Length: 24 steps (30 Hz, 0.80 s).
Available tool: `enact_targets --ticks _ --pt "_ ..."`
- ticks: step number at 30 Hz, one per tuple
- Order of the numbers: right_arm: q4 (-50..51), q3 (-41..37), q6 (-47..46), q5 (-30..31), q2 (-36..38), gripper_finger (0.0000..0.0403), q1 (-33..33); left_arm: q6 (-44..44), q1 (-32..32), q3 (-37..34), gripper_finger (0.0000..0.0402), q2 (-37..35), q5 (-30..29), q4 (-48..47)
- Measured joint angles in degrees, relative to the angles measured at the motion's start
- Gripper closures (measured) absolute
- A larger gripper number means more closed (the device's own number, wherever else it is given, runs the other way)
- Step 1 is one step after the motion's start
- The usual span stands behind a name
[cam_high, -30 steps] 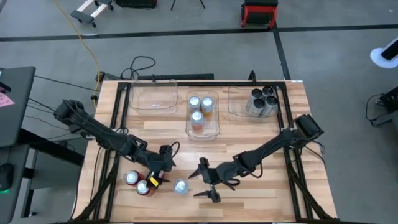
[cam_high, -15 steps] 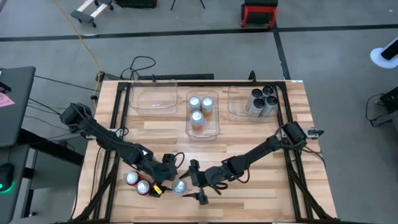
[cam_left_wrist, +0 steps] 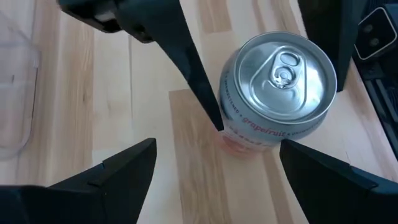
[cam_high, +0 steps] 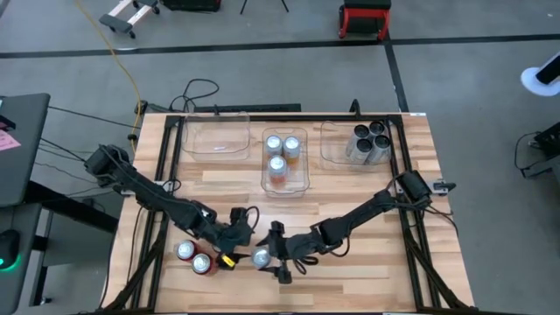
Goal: Sort soda cans
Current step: Put the orange and white soda can in the middle transparent bin
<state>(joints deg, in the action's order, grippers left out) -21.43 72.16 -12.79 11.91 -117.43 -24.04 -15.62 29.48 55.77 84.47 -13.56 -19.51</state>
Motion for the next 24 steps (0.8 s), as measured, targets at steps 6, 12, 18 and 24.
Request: enact_targets --ticks 6,12,18,24 --pt "1.2 0.0 -0.7 -0.2 0.0 0.0029 0.5 0.2 -0.3 0.0 0.0066 0.0 0.0 0.0" --pt "1.4 0.0 -0.7 -0.3 0.0 0.007 0.8 0.4 -0.3 0.0 0.0066 0.0 -1.0 -0.1" --pt "1.4 -0.1 -0.7 -0.2 0.0 0.0129 0.9 0.8 -0.5 0.0 0.0066 -0.1 -2.9 -0.3" --pt "2.5 -0.3 -0.9 -0.1 1.6 0.0129 1.0 -0.7 -0.7 -0.1 0.0066 -1.2 -3.8 -0.9"
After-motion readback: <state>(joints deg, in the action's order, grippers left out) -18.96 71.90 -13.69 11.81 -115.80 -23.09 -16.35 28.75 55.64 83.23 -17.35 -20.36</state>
